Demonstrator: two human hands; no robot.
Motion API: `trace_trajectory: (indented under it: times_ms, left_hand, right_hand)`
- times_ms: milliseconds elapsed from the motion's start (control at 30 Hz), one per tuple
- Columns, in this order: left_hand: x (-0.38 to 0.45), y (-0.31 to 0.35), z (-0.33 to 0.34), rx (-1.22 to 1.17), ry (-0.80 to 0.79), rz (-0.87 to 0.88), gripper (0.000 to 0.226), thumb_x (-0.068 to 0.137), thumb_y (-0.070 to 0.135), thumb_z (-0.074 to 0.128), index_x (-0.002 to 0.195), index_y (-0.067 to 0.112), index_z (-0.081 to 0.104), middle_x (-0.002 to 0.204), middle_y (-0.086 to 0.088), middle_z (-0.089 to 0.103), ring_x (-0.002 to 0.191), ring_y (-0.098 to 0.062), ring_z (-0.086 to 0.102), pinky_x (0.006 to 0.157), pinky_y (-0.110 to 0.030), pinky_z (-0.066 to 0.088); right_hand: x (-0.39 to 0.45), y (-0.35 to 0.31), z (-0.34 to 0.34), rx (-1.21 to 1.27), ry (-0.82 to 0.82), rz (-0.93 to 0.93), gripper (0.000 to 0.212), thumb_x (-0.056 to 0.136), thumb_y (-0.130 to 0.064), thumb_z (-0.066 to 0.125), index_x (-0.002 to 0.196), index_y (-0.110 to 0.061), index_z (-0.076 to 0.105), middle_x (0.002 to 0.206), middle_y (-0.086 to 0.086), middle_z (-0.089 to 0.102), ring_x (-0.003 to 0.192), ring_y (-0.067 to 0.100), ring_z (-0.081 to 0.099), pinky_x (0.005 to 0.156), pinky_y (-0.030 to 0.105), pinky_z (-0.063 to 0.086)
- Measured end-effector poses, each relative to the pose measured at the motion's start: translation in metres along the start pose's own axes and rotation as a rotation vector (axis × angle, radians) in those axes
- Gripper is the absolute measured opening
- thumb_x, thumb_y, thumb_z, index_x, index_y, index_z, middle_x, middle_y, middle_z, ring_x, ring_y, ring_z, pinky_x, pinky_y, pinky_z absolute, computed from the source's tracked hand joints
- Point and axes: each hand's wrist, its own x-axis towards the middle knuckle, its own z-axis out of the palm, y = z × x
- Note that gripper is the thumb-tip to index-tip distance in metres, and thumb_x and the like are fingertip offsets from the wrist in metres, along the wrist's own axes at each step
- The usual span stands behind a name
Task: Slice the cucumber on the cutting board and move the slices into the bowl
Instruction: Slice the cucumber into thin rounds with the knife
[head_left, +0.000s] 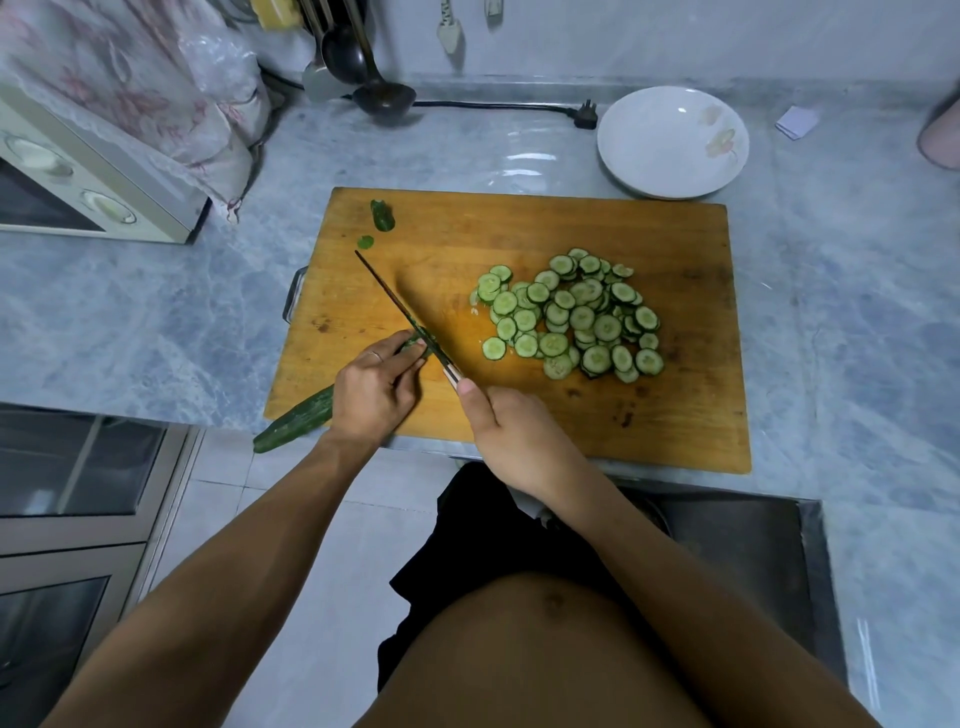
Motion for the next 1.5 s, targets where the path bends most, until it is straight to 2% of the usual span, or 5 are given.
trace_trajectory:
  times_ms: [133,633,933,1167,1500]
  left_hand:
    - [-0.001,0.003,0.000,-0.012,0.012,-0.024,0.032,0.087,0.026,0.053,0.097,0.009,0.078,0.109,-0.014,0.072,0.098,-0.027,0.070,0.083,-0.032,0.055]
    - [0.000,0.001,0.004,-0.027,0.035,-0.074,0.033,0.083,0.024,0.049,0.076,0.004,0.074,0.082,-0.018,0.071,0.074,-0.035,0.067,0.062,-0.032,0.053]
    - [-0.002,-0.002,0.008,-0.104,0.047,-0.095,0.023,0.084,0.018,0.066,0.103,0.010,0.077,0.112,-0.010,0.072,0.101,-0.020,0.070,0.087,-0.031,0.056]
    - [-0.002,0.002,0.005,-0.078,0.029,-0.100,0.031,0.084,0.025,0.055,0.098,0.011,0.079,0.112,-0.009,0.072,0.102,-0.021,0.069,0.085,-0.025,0.053]
    - [-0.003,0.002,0.004,-0.127,0.059,-0.103,0.023,0.085,0.012,0.071,0.107,0.012,0.076,0.114,-0.006,0.072,0.106,-0.015,0.068,0.093,-0.028,0.053]
  right_hand:
    - [-0.005,-0.002,-0.003,-0.010,-0.004,-0.007,0.055,0.106,-0.046,0.024,0.064,-0.014,0.043,0.067,0.004,0.049,0.076,0.026,0.051,0.067,0.034,0.032]
    - [-0.013,-0.007,-0.001,-0.050,-0.031,-0.016,0.055,0.105,-0.048,0.022,0.081,-0.008,0.052,0.079,0.006,0.051,0.082,0.022,0.042,0.068,0.034,0.030]
    - [0.000,-0.010,-0.010,0.083,-0.071,0.097,0.064,0.104,-0.052,0.020,0.068,-0.008,0.051,0.059,0.007,0.052,0.053,0.021,0.051,0.062,0.036,0.044]
    - [0.026,-0.010,0.016,0.010,-0.031,0.071,0.061,0.106,-0.047,0.020,0.083,-0.007,0.059,0.089,0.018,0.063,0.097,0.036,0.058,0.072,0.033,0.035]
    - [0.022,0.006,-0.001,0.002,0.045,0.077,0.066,0.105,-0.050,0.019,0.070,-0.006,0.055,0.066,0.011,0.057,0.072,0.035,0.059,0.063,0.038,0.044]
